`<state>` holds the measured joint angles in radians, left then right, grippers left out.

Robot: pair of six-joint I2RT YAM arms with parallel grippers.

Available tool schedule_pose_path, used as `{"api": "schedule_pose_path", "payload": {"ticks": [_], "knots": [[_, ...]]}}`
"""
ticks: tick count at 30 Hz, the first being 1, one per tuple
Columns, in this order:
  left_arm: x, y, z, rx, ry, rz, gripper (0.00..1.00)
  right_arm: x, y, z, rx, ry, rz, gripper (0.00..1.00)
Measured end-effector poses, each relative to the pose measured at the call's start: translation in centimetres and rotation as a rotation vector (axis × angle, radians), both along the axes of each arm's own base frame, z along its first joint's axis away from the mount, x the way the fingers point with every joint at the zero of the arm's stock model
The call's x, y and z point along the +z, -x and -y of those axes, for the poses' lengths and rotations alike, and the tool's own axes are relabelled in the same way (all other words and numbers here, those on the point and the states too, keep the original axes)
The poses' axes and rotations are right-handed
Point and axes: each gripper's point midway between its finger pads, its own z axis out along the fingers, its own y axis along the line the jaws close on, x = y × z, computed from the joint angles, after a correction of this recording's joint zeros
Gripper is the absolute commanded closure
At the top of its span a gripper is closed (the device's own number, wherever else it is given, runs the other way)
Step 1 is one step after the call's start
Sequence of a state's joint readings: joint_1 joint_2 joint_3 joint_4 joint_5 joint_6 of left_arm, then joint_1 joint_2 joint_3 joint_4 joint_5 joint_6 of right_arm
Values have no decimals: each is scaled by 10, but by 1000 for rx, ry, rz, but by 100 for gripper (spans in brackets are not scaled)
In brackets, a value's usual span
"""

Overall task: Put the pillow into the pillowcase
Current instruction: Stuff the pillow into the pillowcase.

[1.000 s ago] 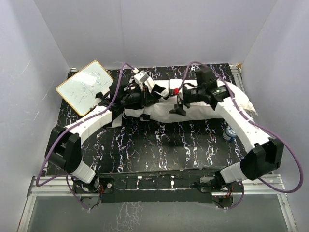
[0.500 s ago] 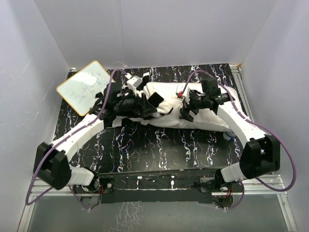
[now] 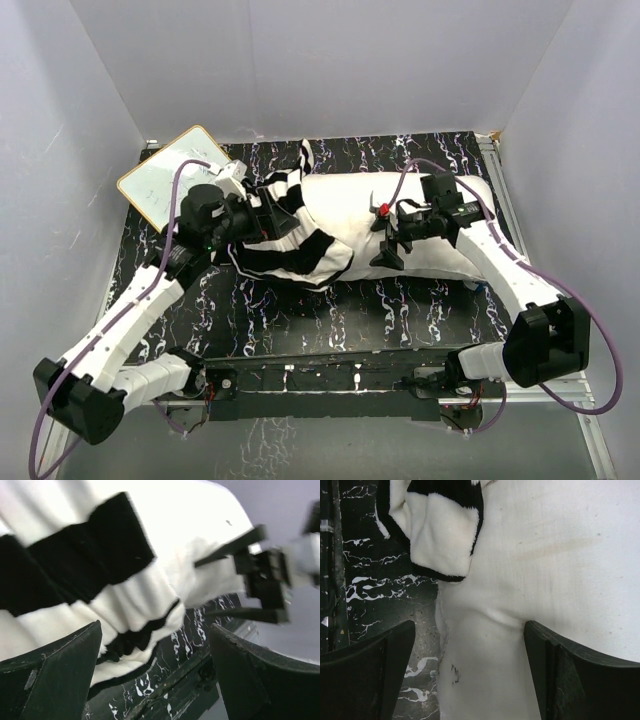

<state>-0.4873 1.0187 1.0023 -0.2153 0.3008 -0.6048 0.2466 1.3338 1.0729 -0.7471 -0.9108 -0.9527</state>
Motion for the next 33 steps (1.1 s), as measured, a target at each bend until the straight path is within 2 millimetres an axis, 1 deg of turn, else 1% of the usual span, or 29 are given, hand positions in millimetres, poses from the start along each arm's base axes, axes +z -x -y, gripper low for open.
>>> {"api": "schedule_pose_path", "payload": {"ticks": [3,5,6,8,10,13,15,17,19,20,21,22,23,24,25,26,27,28,29,31,33], "knots": [[-26,-18,-6,102,-45,-88,14,17,-4,-3,-17,-23,0,0],[-40,-32,-10,160,-91,-134,14,33,-13,-6,-39,-46,22,0],[-46,-42,-10,189,-116,-151,14,39,-18,-7,-51,-57,37,0],[-49,-57,-9,217,-141,-163,14,48,-27,-9,-73,-77,58,0],[-43,-72,-5,231,-154,-155,14,51,-34,-11,-90,-89,67,0],[-30,-90,4,229,-156,-122,14,51,-52,-13,-125,-93,74,0],[-24,-98,9,220,-163,-104,16,46,-66,-13,-152,-83,75,2],[-24,-105,15,208,-175,-97,21,34,-80,-11,-183,-60,67,5],[-31,-109,20,192,-197,-104,28,18,-90,-9,-210,-30,49,9],[-37,-111,22,183,-209,-114,35,11,-94,-8,-220,-16,41,12],[-44,-111,24,172,-225,-128,46,1,-98,-7,-232,-2,33,16],[-52,-111,25,161,-240,-143,59,-2,-98,-8,-234,5,29,22],[-59,-111,27,149,-252,-155,79,-7,-98,-9,-235,11,31,31],[-64,-110,29,134,-264,-166,90,-9,-98,-10,-234,17,33,41],[-69,-109,30,121,-271,-179,95,-13,-96,-13,-233,21,32,59],[-71,-109,33,101,-275,-187,98,-15,-95,-15,-232,25,32,74],[-69,-109,37,81,-268,-189,99,-16,-94,-18,-226,27,36,87],[-63,-109,45,41,-248,-188,100,-16,-92,-22,-224,26,30,92],[-56,-110,53,11,-223,-182,100,-15,-91,-25,-219,22,34,92],[-33,-112,76,-72,-148,-141,100,-11,-90,-32,-228,0,4,92],[-2,-107,103,-167,-56,-81,100,-4,-94,-36,-251,-27,-27,92]]}}
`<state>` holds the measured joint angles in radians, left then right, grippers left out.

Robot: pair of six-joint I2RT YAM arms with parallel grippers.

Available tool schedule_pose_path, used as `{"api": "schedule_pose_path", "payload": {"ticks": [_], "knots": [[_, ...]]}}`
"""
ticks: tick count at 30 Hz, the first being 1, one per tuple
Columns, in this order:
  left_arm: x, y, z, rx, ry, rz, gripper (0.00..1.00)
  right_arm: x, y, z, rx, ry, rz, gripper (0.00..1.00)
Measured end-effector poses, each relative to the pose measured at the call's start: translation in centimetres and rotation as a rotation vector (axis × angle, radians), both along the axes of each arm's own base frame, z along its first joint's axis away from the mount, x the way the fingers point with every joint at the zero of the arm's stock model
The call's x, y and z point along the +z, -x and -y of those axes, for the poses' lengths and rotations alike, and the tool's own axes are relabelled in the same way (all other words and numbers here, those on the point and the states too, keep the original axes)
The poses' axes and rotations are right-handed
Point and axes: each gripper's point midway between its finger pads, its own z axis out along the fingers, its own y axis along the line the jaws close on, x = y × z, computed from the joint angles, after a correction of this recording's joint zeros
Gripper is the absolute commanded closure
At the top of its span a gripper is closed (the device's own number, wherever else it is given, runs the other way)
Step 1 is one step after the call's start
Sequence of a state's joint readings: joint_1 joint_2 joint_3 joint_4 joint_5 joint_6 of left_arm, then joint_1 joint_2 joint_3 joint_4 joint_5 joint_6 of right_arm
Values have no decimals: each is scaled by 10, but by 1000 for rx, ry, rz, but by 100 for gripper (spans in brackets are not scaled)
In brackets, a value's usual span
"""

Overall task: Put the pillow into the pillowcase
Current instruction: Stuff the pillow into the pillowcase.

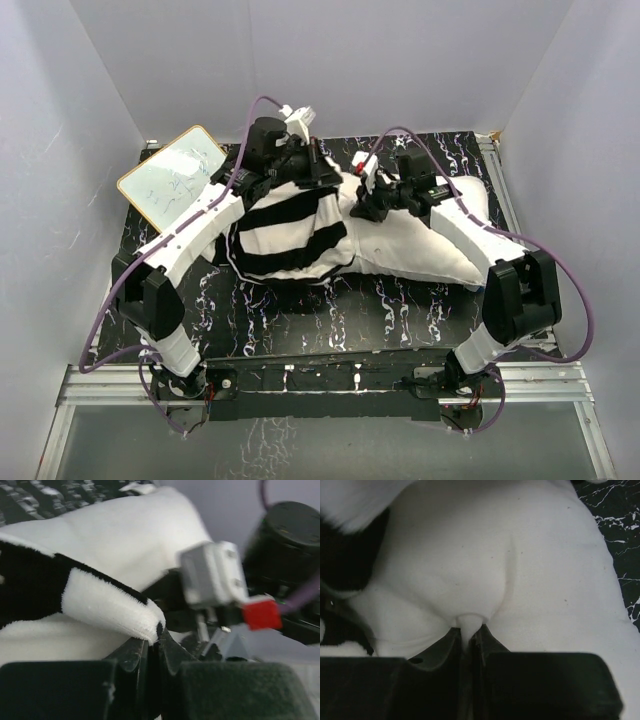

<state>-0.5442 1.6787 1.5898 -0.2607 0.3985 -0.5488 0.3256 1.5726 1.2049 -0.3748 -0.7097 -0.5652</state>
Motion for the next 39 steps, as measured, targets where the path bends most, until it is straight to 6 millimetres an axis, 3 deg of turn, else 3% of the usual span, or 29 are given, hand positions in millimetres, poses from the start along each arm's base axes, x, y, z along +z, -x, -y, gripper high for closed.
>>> {"api": "schedule_pose_path", "payload": {"ticks": [4,6,8,10,15,18,19,21,24,26,29,31,33,35,39], "knots": [[48,28,43,-174,175,63,100,27,-16,-13,-60,-105,-38,92],[56,39,53,-232,237,71,97,37,-19,-17,-77,-159,-59,92],[50,44,56,-254,269,66,83,45,-20,-22,-80,-224,-78,92],[29,52,52,-258,281,31,70,38,-16,-25,-71,-269,-95,83],[-50,78,40,-256,234,-161,39,-4,17,-21,17,-301,-214,47],[-75,90,23,-227,161,-214,16,0,26,-8,97,-306,-189,35],[-72,93,17,-214,138,-192,6,4,26,0,113,-305,-168,32],[-46,97,2,-185,113,-88,3,17,25,17,121,-301,-111,25],[19,104,-30,-94,114,148,3,42,22,42,98,-290,-13,6],[62,106,-54,-17,119,291,3,56,18,51,75,-278,42,0],[109,91,-73,89,94,394,3,77,3,56,14,-260,111,0],[122,69,-71,139,58,401,3,83,-9,58,-35,-255,129,0],[119,35,-61,181,0,379,3,84,-23,61,-88,-251,130,0],[93,-3,-48,217,-88,328,3,82,-40,64,-134,-243,124,0],[-3,-53,-35,245,-327,176,3,59,-69,72,-218,-210,88,0]]}}
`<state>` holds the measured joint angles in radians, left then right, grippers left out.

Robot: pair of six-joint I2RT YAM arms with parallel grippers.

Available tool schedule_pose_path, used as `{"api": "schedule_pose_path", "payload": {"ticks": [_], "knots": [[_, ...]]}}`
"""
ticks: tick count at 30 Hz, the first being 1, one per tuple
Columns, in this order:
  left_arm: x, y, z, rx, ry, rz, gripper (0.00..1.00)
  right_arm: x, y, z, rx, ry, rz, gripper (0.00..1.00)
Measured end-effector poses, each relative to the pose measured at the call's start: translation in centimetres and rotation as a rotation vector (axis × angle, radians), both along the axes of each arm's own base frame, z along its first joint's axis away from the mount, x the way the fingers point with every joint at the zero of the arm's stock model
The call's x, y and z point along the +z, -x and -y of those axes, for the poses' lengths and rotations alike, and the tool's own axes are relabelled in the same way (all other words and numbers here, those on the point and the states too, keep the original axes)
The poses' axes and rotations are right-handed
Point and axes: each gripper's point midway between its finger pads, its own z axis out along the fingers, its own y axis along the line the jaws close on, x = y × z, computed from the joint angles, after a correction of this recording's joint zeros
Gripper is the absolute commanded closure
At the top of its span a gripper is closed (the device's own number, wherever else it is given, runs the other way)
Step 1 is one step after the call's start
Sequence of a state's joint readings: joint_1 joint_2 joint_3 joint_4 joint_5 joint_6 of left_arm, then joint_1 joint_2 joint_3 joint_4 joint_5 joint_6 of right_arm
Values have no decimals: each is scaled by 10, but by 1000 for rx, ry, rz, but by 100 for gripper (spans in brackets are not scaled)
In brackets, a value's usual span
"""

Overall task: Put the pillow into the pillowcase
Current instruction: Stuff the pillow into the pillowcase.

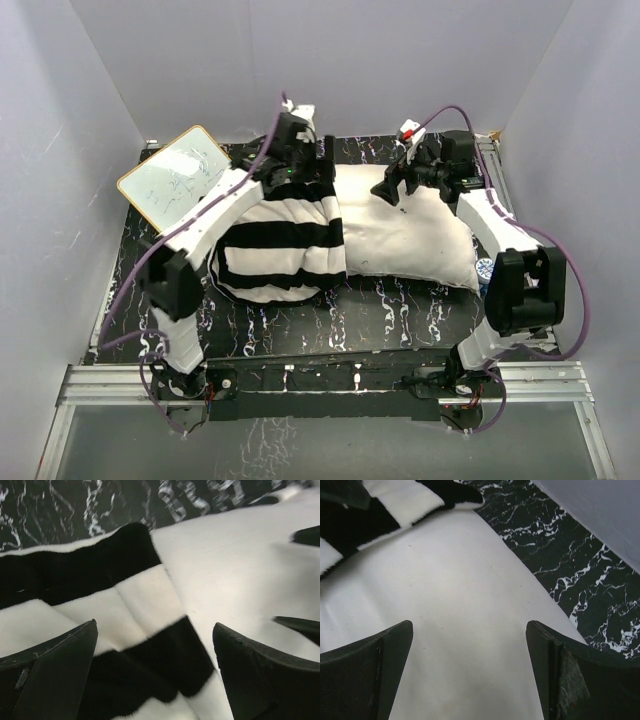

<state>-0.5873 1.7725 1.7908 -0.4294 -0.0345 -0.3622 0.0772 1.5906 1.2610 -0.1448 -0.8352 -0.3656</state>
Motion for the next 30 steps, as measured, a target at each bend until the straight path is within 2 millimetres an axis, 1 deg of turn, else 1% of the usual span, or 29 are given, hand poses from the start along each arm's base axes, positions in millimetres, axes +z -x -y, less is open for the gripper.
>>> {"api": "schedule_pose_path", "payload": {"ticks": [2,3,4,5,6,8,9,11,12,14,15,16,18,19,21,22,24,26,28,30], "knots": [[-44,-11,2,17,-113,-77,6,-17,-7,4,-31,17,-40,0],[-62,-13,3,19,-166,-108,8,-24,-10,6,-44,24,-55,0],[-76,-14,5,17,-209,-129,12,-30,-11,7,-54,31,-68,0],[-86,-15,5,17,-249,-143,18,-35,-12,8,-61,36,-76,0],[-90,-13,7,10,-275,-147,26,-37,-11,9,-67,39,-82,1],[-92,-11,5,11,-319,-142,41,-39,-11,10,-72,43,-85,1],[-89,-10,4,11,-329,-138,49,-40,-11,9,-72,45,-84,1],[-84,-10,2,15,-341,-127,69,-42,-12,7,-70,55,-81,1],[-82,-9,1,15,-343,-125,78,-44,-13,6,-73,65,-78,3],[-80,-8,1,14,-342,-125,91,-51,-15,3,-73,91,-75,8],[-79,-8,1,12,-340,-125,98,-57,-16,0,-71,110,-73,13],[-78,-7,1,9,-335,-125,100,-62,-17,-3,-70,126,-74,19],[-74,-6,3,-1,-317,-124,100,-72,-18,-8,-63,157,-74,37],[-70,-5,5,-10,-299,-121,100,-78,-18,-11,-57,169,-76,50],[-59,-3,13,-37,-246,-110,100,-83,-21,-17,-42,187,-73,84],[-50,-2,20,-60,-196,-99,100,-86,-23,-22,-33,190,-80,91],[-32,0,34,-97,-102,-78,100,-88,-26,-32,-15,190,-96,92],[-10,1,54,-147,26,-55,100,-83,-28,-41,-3,169,-118,92],[9,1,71,-191,138,-39,100,-71,-30,-48,4,129,-138,92],[29,-1,86,-230,230,-35,100,-46,-36,-52,-5,65,-146,92]]}}
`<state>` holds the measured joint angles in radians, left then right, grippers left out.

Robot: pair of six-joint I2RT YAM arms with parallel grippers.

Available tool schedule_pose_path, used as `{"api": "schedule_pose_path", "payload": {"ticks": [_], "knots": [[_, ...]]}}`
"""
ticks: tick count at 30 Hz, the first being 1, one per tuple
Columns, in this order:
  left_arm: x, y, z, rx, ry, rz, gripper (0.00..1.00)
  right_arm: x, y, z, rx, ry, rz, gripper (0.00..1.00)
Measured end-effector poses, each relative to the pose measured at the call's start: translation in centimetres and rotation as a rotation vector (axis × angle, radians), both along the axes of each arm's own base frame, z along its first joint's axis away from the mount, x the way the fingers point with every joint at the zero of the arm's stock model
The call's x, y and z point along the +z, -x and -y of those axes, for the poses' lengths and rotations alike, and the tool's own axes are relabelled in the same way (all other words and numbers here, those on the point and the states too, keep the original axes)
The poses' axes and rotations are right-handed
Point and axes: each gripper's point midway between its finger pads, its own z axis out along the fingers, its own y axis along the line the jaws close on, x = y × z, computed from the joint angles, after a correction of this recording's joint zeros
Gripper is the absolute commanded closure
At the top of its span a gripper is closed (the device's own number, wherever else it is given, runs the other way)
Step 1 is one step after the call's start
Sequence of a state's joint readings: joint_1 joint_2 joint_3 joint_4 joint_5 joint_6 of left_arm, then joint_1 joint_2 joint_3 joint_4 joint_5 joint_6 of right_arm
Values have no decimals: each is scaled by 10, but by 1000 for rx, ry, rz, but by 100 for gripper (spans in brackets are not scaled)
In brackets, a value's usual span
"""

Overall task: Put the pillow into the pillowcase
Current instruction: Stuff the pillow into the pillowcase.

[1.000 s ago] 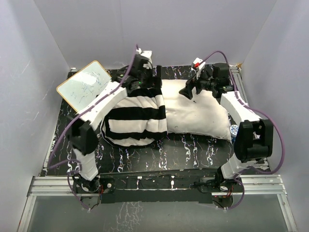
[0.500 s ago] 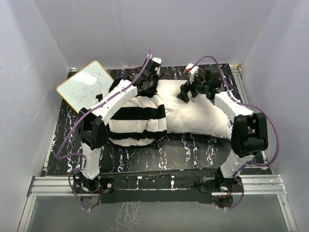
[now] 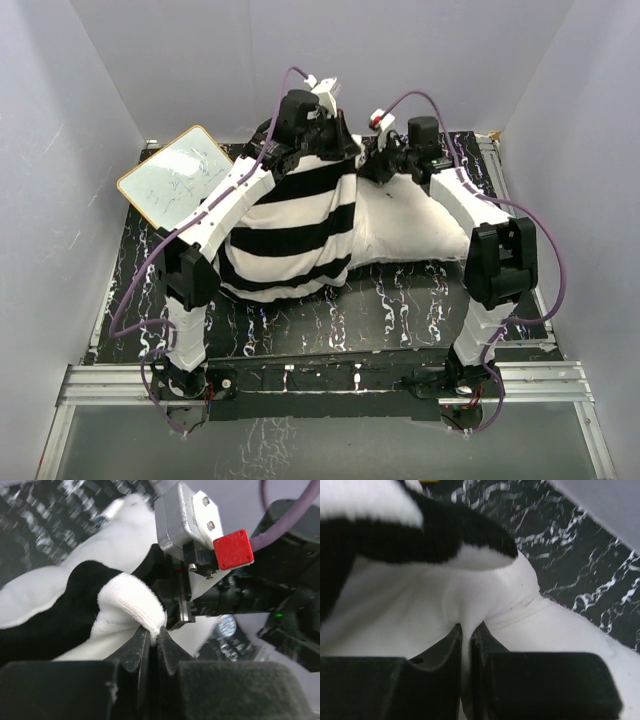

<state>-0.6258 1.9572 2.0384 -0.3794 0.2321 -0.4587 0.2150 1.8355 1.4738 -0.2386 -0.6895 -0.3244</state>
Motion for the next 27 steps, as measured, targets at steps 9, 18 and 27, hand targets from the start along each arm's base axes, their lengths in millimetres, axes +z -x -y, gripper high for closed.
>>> {"api": "schedule_pose_path", "payload": {"ticks": [9,18,27], "knots": [[108,10,33,-149,304,199,100,133,-8,16,-11,-315,180,92],[-50,78,1,-214,173,-18,100,-1,103,16,293,-65,151,78],[-86,123,-12,-301,227,-14,100,5,172,35,598,108,238,29]]}}
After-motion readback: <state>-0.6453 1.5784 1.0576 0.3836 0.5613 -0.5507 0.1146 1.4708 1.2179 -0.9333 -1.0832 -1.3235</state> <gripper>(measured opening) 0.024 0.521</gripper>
